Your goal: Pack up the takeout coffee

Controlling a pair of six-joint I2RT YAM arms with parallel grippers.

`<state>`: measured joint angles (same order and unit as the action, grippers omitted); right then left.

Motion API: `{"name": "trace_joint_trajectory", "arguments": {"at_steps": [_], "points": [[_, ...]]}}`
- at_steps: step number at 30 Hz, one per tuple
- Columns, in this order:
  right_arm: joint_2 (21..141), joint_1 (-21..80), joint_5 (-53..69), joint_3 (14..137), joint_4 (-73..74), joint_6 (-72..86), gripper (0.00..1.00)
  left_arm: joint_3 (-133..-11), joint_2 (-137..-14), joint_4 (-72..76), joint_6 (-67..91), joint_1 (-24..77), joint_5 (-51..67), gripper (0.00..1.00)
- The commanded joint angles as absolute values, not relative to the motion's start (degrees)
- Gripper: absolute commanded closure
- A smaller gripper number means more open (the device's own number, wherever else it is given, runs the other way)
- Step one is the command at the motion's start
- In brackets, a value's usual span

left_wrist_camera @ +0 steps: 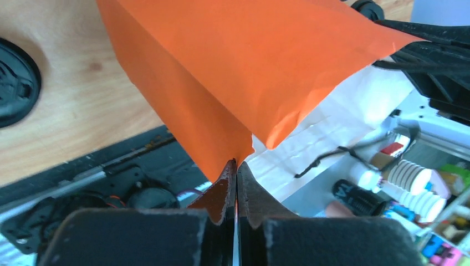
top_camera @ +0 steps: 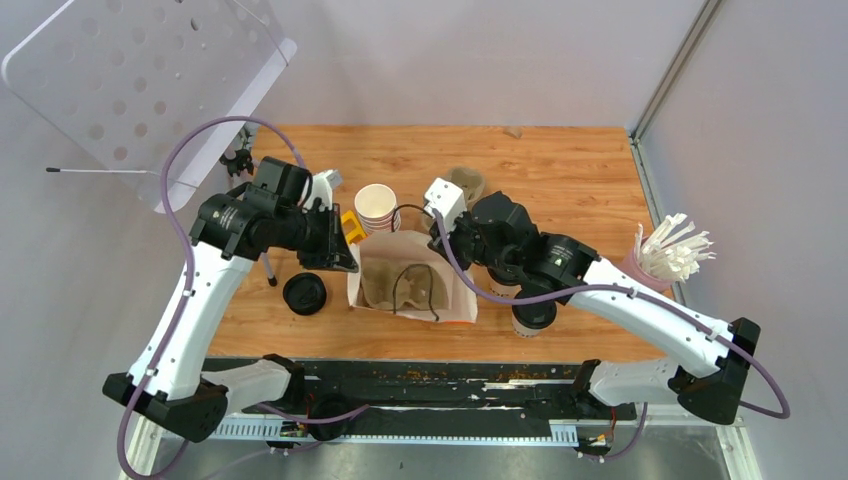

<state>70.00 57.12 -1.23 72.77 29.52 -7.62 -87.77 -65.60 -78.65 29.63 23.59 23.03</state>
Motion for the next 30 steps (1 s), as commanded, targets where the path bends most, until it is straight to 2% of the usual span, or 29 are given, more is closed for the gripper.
{"name": "trace_joint_trajectory", "arguments": {"at_steps": [1,5,6,8,9,12,15,22,25,26,27,30], "points": [[68.5,57.1,-0.9,71.3,22.1,-9.0,1.0,-89.6,-64.8,-77.5,22.8,23.6,19.6,0.93],[66.1,57.6,1.4,65.2,19.9,-14.8,1.0,-83.1,-62.3,-75.2,22.0,23.6,23.5,0.84],[65.1,57.6,1.1,64.8,19.4,-15.7,1.0,-82.0,-61.6,-74.4,22.8,23.6,25.2,0.75],[64.2,57.7,0.1,66.2,19.9,-16.5,1.0,-81.8,-60.2,-73.5,24.1,23.6,26.0,0.49],[64.1,57.7,-2.2,67.2,20.6,-16.4,1.0,-82.6,-59.8,-73.7,24.4,23.6,25.5,0.43],[62.5,57.7,-3.7,65.5,18.5,-13.6,1.0,-85.1,-59.8,-75.8,23.9,23.6,23.0,0.3],[61.7,58.3,-3.1,60.5,15.3,-10.7,1.0,-83.4,-60.2,-77.2,22.7,23.6,22.6,0.26],[63.9,58.4,-5.5,63.8,16.1,-10.1,1.0,-81.9,-60.9,-77.7,22.6,23.6,21.1,0.26],[64.6,58.4,-3.3,65.1,17.5,-9.7,1.0,-81.7,-61.5,-77.0,22.4,23.6,21.3,0.31],[64.6,58.4,-2.2,65.6,18.3,-9.7,1.0,-81.7,-61.7,-76.7,22.5,23.6,21.5,0.36],[64.3,58.6,-1.5,65.9,18.4,-9.7,1.0,-81.7,-61.7,-76.4,22.8,23.6,21.8,0.46],[61.6,59.6,-0.9,65.1,14.8,-12.8,1.0,-83.6,-61.3,-74.1,23.7,23.6,22.9,0.84]]}}
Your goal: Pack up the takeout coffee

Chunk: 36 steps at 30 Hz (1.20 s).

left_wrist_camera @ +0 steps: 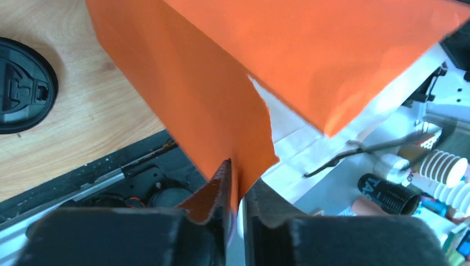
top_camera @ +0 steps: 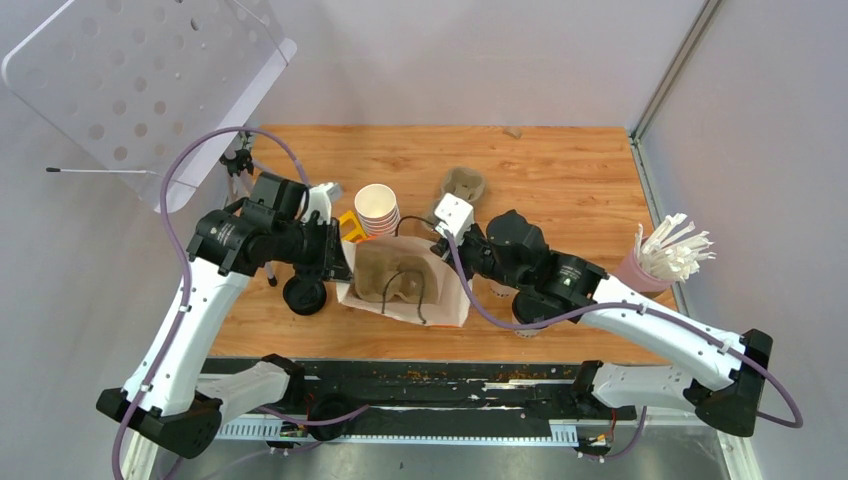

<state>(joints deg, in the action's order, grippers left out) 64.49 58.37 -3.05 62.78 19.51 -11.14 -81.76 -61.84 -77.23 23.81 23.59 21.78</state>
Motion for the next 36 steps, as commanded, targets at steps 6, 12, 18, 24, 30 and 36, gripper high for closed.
{"name": "trace_joint_trajectory", "arguments": {"at_steps": [6,12,18,24,30,36], "points": [[61.5,59.7,-4.6,66.8,15.7,-14.4,1.0,-82.2,-56.9,-67.2,25.5,23.6,17.6,1.0],[62.9,59.7,-4.4,66.9,17.4,-11.7,1.0,-86.4,-60.2,-69.6,30.4,23.6,24.1,1.0],[63.3,59.4,-6.2,62.7,14.5,-9.5,1.0,-94.3,-66.2,-73.3,28.5,24.5,25.6,1.0],[62.7,58.7,-7.4,62.8,14.2,-8.8,1.0,-92.1,-66.6,-77.1,25.1,24.1,24.6,1.0],[62.2,58.0,-7.5,67.7,16.0,-11.1,1.0,-101.1,-70.3,-81.5,24.5,24.3,23.2,1.0],[60.5,58.0,-2.7,57.4,13.5,-9.3,1.0,-80.2,-62.2,-76.9,21.8,24.7,23.1,1.0]]}}
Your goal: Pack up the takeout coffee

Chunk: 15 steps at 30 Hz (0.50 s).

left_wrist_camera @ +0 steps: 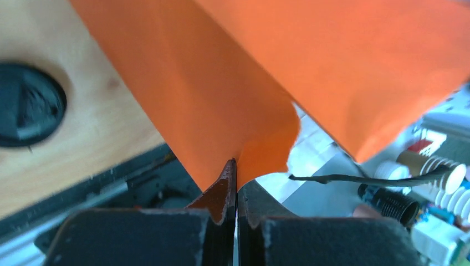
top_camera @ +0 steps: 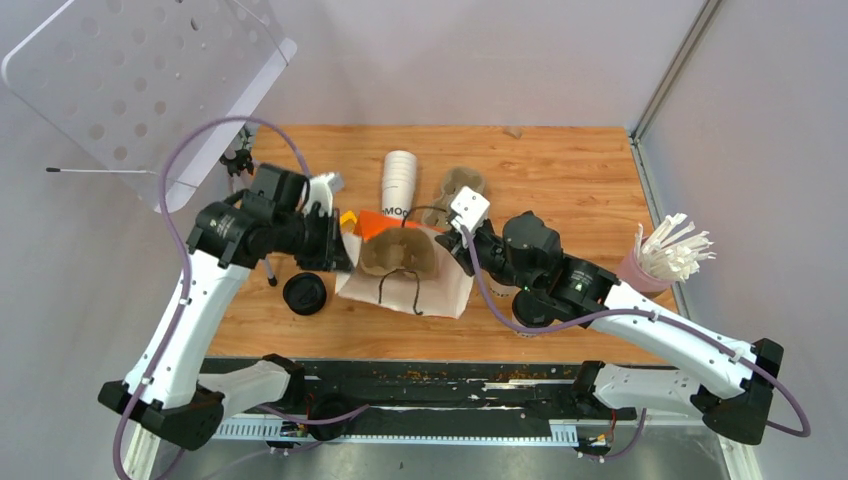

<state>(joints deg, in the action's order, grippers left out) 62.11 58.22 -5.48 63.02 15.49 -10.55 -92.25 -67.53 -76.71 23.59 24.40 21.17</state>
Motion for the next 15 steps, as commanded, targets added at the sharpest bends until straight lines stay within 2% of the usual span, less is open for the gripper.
{"name": "trace_joint_trajectory", "arguments": {"at_steps": [1,7,12,14,15], "points": [[60.5,58.0,-2.7,57.4,14.5,-9.3,1.0,-78.8,-61.1,-75.7,22.7,24.7,24.1,1.0],[62.9,57.9,-5.0,64.0,17.4,-16.5,1.0,-85.1,-63.4,-78.0,21.5,24.7,22.1,0.96],[63.0,57.2,-6.3,69.0,17.2,-18.8,1.0,-99.6,-69.8,-79.2,24.5,24.7,23.3,0.96],[62.8,57.1,-5.7,67.1,17.9,-17.0,1.0,-99.4,-69.7,-79.8,25.4,24.7,23.0,0.96],[62.8,57.0,-5.1,65.4,18.3,-15.6,1.0,-95.4,-68.4,-79.7,25.4,24.7,22.2,0.96]]}}
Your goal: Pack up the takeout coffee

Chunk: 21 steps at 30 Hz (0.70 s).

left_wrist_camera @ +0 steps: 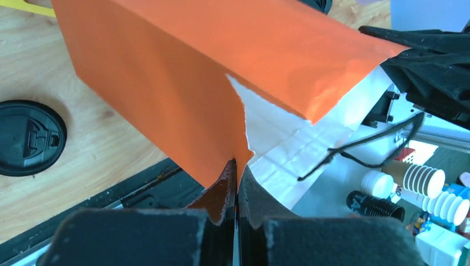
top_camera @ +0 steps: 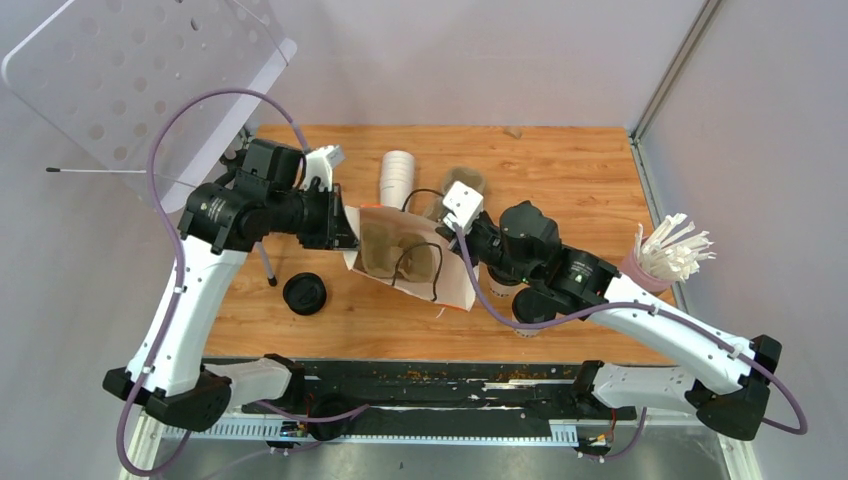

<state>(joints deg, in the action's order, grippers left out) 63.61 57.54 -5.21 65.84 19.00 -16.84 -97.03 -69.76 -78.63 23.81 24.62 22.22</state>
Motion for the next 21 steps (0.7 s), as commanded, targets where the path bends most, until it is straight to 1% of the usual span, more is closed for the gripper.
{"name": "trace_joint_trajectory", "arguments": {"at_steps": [1,2,4,8,10,11,13,14,15,18,21], "points": [[62.6,57.0,-4.4,63.5,18.4,-14.0,1.0,-90.2,-66.8,-79.4,25.7,24.7,21.9,0.97],[62.6,57.1,-3.6,61.9,18.5,-12.8,1.0,-85.3,-65.5,-79.0,26.1,24.7,22.2,0.97],[63.1,57.1,-3.8,62.4,20.9,-11.6,1.0,-81.1,-63.6,-78.0,28.0,24.7,23.2,0.98],[63.4,56.7,-6.2,70.1,25.6,-14.7,1.0,-89.6,-65.9,-80.8,27.0,24.7,21.2,0.96],[62.7,56.3,-4.8,70.2,26.0,-15.2,1.0,-89.9,-66.3,-79.8,25.3,24.8,22.9,0.95],[62.1,56.1,-4.1,68.7,25.3,-15.1,0.97,-88.4,-65.5,-78.2,24.9,24.8,24.0,0.95],[61.3,55.9,-3.4,66.7,24.6,-14.5,0.76,-83.0,-63.2,-73.6,25.0,24.9,26.3,0.95],[61.0,55.9,-3.5,66.9,25.0,-13.7,0.68,-81.4,-62.1,-71.7,25.3,24.9,26.7,0.95],[60.6,55.9,-3.5,67.7,25.5,-12.7,0.65,-80.2,-61.3,-70.0,25.3,24.9,26.9,0.96],[59.2,55.9,-3.2,70.7,27.8,-9.3,0.6,-77.1,-59.3,-66.7,24.8,24.9,26.1,0.97],[57.1,55.9,-3.4,72.2,30.0,-5.8,0.46,-75.1,-58.0,-64.5,24.2,24.9,26.3,0.98]]}}
